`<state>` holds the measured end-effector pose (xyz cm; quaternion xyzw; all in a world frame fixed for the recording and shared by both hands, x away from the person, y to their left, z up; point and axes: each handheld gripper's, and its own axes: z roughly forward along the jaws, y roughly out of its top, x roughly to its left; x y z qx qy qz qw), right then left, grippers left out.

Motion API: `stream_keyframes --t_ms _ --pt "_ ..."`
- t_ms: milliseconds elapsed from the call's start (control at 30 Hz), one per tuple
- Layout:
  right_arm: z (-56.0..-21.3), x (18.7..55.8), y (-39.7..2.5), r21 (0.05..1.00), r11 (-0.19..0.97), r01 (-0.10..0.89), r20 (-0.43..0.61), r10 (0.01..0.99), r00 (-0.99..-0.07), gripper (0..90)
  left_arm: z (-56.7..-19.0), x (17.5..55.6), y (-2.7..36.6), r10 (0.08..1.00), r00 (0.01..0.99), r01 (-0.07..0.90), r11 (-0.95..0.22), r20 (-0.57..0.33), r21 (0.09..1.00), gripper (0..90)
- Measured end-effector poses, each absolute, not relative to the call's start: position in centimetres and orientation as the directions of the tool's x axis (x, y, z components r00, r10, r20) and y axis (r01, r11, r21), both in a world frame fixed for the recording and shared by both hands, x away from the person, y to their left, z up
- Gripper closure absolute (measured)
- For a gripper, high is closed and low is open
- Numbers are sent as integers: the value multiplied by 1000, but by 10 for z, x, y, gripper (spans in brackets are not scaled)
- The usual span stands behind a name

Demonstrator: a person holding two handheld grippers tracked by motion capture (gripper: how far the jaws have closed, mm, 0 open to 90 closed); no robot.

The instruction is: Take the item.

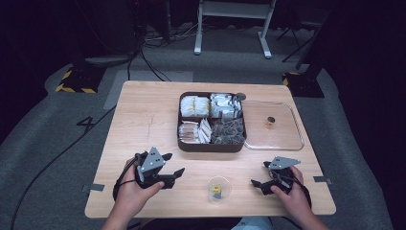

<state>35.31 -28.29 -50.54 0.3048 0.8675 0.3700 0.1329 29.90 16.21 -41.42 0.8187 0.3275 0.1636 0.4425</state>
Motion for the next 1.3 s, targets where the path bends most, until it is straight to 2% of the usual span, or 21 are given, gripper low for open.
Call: stream_keyframes --t_ms 300,400,667,933,1133,1200,1300 --pt "-506 353 -280 715 557 422 -11 613 -790 24 -430 309 190 763 646 467 -395 -1 791 318" --pt "-506 353 -280 715 558 422 -11 613 -790 24 -441 316 203 794 608 518 -373 -25 770 318" --pt "-506 353 -280 715 558 421 -11 611 -791 24 -454 324 221 818 574 576 -371 -37 729 296" --pt "-506 352 -280 716 556 422 -9 612 -791 24 -479 333 242 834 552 653 -427 -7 626 245" --pt "-506 352 -280 716 556 422 -9 612 -791 24 -492 336 250 843 538 678 -418 -20 604 223" --pt "-506 352 -280 716 556 422 -9 612 -791 24 -497 339 254 848 530 665 -404 -16 628 166" --pt "-506 352 -280 716 556 423 -9 613 -790 24 -498 341 256 847 532 661 -404 -15 632 148"
